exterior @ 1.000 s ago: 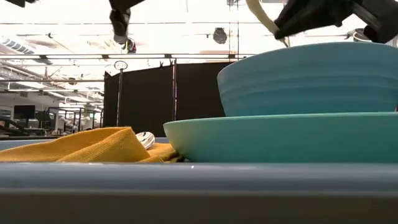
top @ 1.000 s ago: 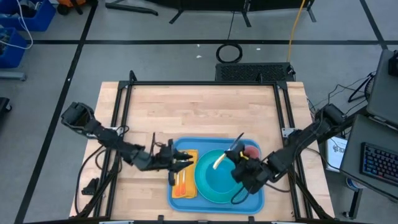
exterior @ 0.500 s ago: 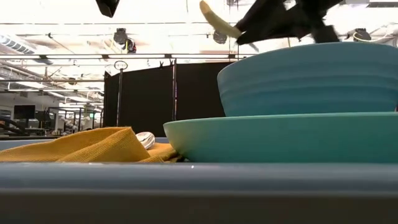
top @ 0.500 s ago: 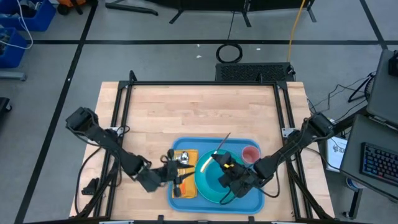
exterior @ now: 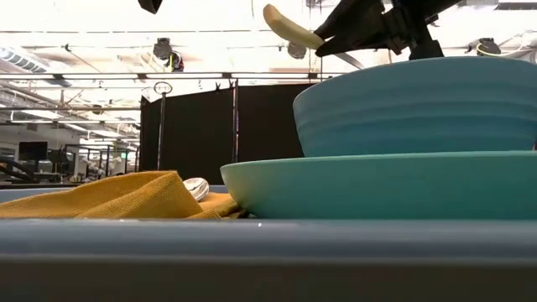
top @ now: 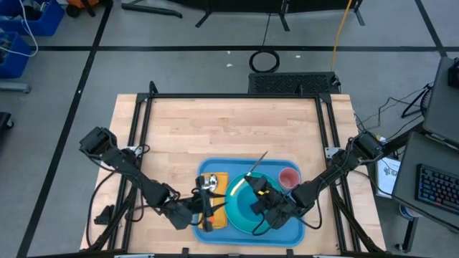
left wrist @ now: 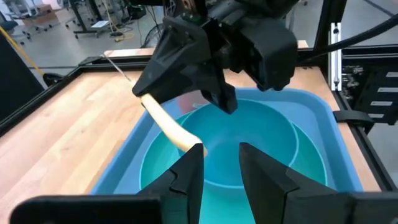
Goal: Set up tray
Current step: Put the knife beside the spoon on top of the napkin
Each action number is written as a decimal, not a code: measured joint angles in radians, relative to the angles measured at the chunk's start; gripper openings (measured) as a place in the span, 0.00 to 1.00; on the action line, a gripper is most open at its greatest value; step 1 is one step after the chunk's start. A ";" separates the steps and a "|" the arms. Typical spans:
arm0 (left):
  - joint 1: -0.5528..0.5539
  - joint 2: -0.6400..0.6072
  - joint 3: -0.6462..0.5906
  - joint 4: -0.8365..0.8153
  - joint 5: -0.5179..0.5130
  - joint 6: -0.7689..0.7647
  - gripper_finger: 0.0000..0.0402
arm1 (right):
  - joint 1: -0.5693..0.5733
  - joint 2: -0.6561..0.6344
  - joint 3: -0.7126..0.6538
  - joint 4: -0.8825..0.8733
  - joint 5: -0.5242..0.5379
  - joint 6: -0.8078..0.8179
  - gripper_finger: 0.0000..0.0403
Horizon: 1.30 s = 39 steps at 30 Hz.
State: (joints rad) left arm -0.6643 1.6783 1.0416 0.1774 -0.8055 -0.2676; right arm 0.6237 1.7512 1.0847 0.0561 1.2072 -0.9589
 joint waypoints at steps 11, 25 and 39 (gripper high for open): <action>0.039 0.000 0.000 -0.004 0.076 -0.088 0.27 | 0.000 0.000 0.000 0.063 -0.004 -0.048 0.08; 0.077 0.011 -0.002 -0.023 0.123 -0.167 0.27 | 0.002 0.048 0.000 0.123 -0.017 -0.102 0.08; 0.129 0.010 -0.002 -0.075 0.263 -0.495 0.27 | -0.002 0.049 -0.001 0.123 -0.028 -0.109 0.08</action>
State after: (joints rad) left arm -0.5351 1.6885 1.0401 0.1021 -0.5430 -0.7624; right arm 0.6216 1.8000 1.0836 0.1795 1.1795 -1.0675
